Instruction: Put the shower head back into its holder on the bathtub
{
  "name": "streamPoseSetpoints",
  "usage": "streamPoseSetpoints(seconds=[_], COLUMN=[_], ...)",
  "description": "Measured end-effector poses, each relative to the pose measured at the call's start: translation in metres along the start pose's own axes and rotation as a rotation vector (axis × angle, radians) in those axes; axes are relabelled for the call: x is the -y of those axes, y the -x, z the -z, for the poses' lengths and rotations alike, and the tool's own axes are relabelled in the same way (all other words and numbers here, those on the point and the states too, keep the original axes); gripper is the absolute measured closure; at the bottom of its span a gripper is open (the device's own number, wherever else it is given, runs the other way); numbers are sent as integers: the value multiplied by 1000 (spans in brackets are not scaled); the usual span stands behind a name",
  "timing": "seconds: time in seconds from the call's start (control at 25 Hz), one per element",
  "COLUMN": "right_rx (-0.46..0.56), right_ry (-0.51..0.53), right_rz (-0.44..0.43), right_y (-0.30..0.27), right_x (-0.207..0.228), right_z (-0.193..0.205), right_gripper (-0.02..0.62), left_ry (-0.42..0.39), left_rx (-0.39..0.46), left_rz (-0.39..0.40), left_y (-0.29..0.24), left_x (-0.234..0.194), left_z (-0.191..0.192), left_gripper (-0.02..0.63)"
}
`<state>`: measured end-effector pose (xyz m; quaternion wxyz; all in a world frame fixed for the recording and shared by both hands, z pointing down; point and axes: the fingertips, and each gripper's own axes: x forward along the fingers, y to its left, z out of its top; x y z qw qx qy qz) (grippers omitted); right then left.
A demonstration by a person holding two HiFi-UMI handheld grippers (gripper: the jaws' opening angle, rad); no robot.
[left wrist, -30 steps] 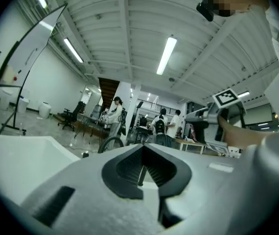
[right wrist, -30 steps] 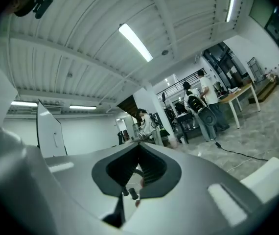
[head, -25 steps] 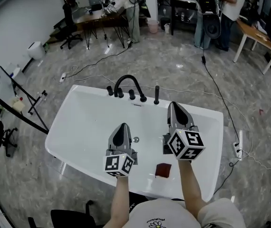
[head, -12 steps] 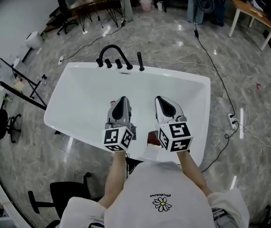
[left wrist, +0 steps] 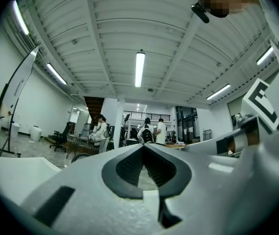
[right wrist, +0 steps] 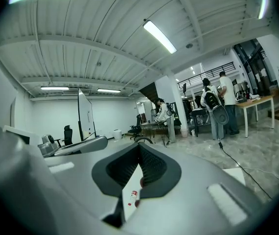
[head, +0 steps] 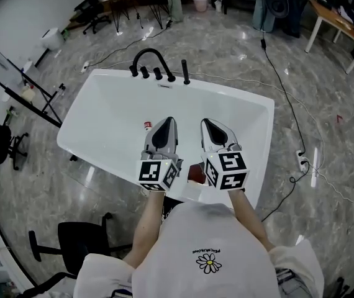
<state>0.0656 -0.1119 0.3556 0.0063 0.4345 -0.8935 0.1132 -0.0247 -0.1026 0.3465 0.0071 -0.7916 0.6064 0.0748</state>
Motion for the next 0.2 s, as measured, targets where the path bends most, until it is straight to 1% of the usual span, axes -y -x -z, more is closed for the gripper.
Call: streamPoseSetpoints(seconds=[0.2], right_rx=[7], right_ry=[1], right_rz=[-8], right_y=[5], right_x=[-1], right_z=[-3], right_gripper=[592], left_ry=[-7], left_rx=[-3], left_rz=[0], left_y=[4], left_x=[4], left_z=[-3], left_gripper=[609])
